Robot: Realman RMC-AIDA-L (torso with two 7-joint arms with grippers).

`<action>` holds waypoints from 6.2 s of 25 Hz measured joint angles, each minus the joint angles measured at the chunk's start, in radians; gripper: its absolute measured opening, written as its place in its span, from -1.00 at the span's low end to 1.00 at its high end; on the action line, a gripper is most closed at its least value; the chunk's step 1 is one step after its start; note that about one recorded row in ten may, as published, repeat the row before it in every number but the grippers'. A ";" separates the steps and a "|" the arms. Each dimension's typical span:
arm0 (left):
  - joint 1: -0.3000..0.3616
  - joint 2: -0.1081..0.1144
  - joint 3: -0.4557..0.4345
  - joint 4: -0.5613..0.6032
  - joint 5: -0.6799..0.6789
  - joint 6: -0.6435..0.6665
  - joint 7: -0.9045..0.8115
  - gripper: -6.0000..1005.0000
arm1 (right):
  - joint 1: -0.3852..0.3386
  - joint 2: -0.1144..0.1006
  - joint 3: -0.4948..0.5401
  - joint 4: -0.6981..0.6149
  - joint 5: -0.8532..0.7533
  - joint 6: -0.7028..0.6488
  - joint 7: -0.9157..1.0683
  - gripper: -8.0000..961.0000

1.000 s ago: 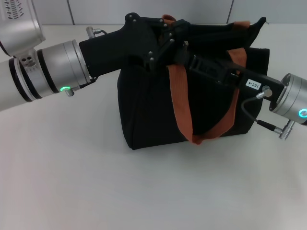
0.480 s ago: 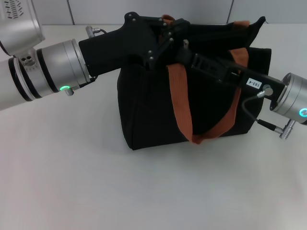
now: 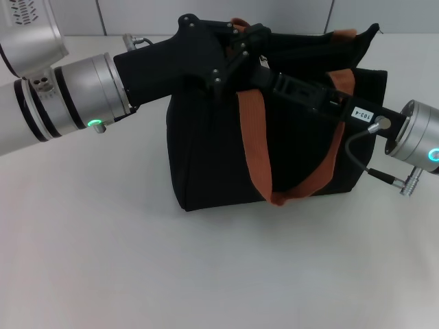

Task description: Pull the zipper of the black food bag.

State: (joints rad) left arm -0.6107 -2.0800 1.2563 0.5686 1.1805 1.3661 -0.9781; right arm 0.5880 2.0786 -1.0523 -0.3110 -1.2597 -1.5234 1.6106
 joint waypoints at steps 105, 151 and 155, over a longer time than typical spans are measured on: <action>0.002 0.000 0.005 -0.023 -0.002 -0.016 0.018 -0.84 | 0.014 0.001 -0.037 0.003 -0.001 0.034 0.140 -0.62; 0.008 0.001 0.027 -0.020 -0.050 -0.011 -0.018 -0.83 | -0.124 0.008 0.101 -0.040 -0.040 -0.116 -0.225 -0.63; 0.008 0.005 0.028 -0.015 -0.048 -0.011 -0.071 -0.83 | -0.150 0.009 0.102 -0.039 -0.025 -0.181 -0.457 -0.63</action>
State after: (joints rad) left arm -0.6031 -2.0754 1.2840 0.5533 1.1326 1.3552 -1.0486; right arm 0.4384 2.0880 -0.9505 -0.3499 -1.2852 -1.7041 1.1533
